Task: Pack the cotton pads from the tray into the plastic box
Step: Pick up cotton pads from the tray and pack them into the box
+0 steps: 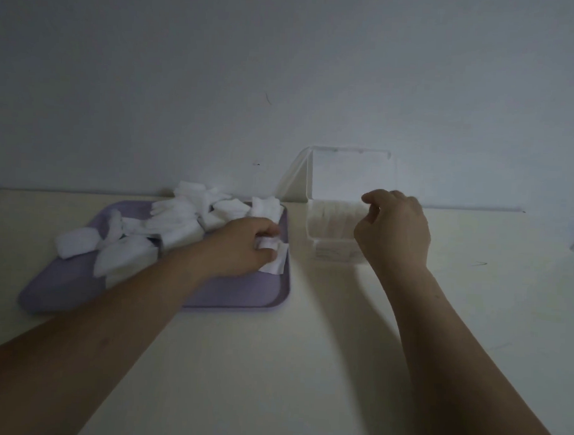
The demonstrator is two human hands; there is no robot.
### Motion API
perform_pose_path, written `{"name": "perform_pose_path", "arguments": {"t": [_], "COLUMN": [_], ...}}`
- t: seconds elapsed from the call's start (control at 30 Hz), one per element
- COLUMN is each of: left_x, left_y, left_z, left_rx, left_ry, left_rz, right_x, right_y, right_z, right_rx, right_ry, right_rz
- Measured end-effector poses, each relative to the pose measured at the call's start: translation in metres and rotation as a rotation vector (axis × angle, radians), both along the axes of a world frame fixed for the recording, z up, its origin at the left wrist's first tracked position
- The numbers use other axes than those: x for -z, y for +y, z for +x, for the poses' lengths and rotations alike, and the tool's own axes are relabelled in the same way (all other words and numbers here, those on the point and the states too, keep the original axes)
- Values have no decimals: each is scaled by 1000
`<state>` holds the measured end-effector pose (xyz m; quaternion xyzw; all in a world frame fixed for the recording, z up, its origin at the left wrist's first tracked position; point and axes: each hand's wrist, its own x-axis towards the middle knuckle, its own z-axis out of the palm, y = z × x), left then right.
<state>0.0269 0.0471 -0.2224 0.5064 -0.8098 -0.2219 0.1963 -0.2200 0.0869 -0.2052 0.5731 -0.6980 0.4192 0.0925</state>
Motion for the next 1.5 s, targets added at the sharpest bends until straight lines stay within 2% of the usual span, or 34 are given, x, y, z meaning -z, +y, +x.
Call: {"name": "perform_pose_path", "arguments": {"t": [0.1, 0.17, 0.23, 0.3, 0.4, 0.57, 0.7, 0.83, 1.07, 1.3, 1.4, 1.5], "left_x": [-9, -13, -12, -9, -9, 0, 14, 19, 20, 23, 23, 22], "left_y": [0, 0, 4, 9, 16, 23, 27, 26, 25, 22, 25, 26], "left_z": [8, 16, 21, 25, 31, 44, 50, 56, 59, 57, 54, 53], "left_rx": [53, 43, 44, 21, -17, -85, -67, -1, 45, -86, -51, -21], "left_ry": [-19, -60, -32, -15, 204, 563, 732, 915, 892, 1090, 1003, 904], "left_rz": [105, 190, 253, 215, 161, 233, 343, 402, 401, 411, 384, 383], "right_x": [1, 7, 14, 21, 32, 38, 39, 42, 48, 47, 45, 45], "right_y": [14, 23, 28, 31, 29, 23, 25, 21, 18, 22, 26, 26], "right_z": [30, 54, 73, 87, 93, 89, 92, 93, 92, 90, 93, 95], "right_rx": [-229, -421, -571, -631, -704, -686, -761, -694, -627, -585, -680, -674], "right_ry": [66, 10, -149, -294, -412, -520, -623, -674, -740, -744, -758, -756], "right_rz": [-237, -277, -189, -33, 183, 332, 286, 242, 176, 100, 156, 181]}}
